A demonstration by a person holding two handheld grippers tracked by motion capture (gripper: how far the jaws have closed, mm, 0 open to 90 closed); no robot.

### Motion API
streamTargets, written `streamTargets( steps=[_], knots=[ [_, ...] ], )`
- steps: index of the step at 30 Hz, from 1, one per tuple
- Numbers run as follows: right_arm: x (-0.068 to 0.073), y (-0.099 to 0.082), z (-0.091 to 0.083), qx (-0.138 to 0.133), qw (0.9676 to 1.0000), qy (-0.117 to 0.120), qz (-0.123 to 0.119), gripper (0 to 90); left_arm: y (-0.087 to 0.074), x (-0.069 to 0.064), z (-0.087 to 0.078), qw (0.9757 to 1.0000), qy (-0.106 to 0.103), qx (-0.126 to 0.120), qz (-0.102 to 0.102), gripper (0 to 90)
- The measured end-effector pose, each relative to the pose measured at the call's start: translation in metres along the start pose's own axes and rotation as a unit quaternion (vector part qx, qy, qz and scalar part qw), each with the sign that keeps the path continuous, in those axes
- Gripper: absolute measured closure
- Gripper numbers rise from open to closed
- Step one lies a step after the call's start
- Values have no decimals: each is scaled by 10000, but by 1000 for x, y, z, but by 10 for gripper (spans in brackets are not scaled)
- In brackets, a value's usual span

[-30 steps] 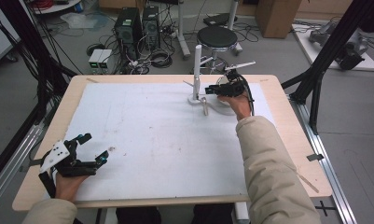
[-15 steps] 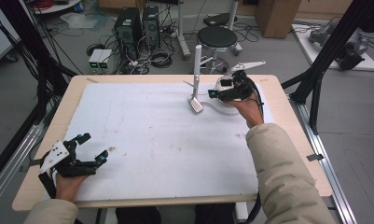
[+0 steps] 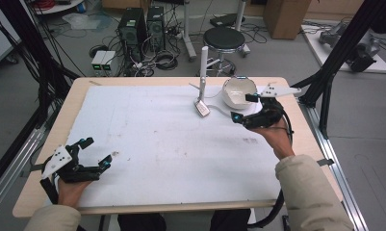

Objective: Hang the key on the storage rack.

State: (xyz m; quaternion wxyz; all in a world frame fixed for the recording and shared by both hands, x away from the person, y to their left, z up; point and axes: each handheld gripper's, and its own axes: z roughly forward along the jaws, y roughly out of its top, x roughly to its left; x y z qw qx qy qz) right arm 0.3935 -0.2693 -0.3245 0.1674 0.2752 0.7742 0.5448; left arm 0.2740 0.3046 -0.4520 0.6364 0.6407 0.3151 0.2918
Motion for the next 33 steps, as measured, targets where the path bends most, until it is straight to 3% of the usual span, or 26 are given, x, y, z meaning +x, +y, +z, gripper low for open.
streamTargets(
  steps=[6, 12, 19, 22, 26, 28, 31, 33],
  knots=[
    [5, -39, -24, -343, 9993, -110, 91, 5, 0, -1, -1, 10000, 35, -39, 23, 18],
    [9, -80, -43, -952, 9951, -237, 102, 5, 0, -2, -1, 9999, 66, -49, 58, 18],
    [18, -117, -46, -1322, 9895, -580, -122, 5, 0, -2, -1, 9999, 61, -30, 98, 19],
    [20, -132, -45, -1394, 9882, -634, -86, 5, 0, -2, -1, 9999, 73, -44, 106, 19],
    [18, -152, -43, -1489, 9866, -656, 139, 5, -1, -2, -1, 9999, 87, -46, 91, 18],
    [19, -154, -47, -1689, 9821, -816, 149, 5, -1, -2, -1, 9999, 91, -42, 92, 19],
    [20, -155, -47, -1709, 9817, -820, 198, 5, -1, -3, -1, 9999, 103, -61, 102, 18],
    [21, -155, -47, -1681, 9820, -860, 107, 6, -1, -3, -2, 9998, 132, -70, 95, 19]
  ],
)
